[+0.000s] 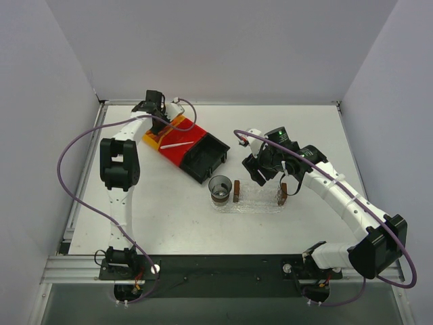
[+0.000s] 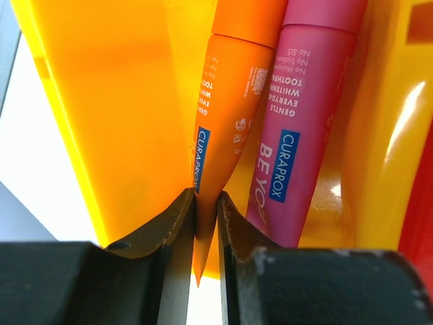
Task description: Prepare toiletry sets of a toothbrush and toothpaste on the tray
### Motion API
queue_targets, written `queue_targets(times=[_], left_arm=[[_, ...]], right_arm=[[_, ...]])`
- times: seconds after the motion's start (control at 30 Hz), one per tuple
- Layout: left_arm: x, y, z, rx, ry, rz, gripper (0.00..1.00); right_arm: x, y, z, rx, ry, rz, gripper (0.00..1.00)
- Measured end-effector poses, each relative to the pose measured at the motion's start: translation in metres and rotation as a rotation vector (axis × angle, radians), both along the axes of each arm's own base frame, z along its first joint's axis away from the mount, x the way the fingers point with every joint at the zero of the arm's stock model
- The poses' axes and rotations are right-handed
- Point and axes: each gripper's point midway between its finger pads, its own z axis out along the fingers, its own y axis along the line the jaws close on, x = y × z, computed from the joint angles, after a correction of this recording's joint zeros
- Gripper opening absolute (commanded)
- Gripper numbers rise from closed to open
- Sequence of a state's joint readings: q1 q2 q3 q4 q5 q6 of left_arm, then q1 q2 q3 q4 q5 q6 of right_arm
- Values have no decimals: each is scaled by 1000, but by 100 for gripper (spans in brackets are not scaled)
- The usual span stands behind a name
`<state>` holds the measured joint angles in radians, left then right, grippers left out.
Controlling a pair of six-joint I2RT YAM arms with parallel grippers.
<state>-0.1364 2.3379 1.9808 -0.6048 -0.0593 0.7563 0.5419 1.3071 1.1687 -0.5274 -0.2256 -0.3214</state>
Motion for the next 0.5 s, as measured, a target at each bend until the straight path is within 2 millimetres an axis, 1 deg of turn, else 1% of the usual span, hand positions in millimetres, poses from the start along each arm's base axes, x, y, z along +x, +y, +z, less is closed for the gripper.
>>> queue_targets(times=[0.33,0.5], left_arm=[[17,-1,29,17,-70,-35,0],[16,-1,35,24,-70,-44,0]], right_arm=[[0,0,0,1,0,0,57],[0,0,0,0,0,0,57]])
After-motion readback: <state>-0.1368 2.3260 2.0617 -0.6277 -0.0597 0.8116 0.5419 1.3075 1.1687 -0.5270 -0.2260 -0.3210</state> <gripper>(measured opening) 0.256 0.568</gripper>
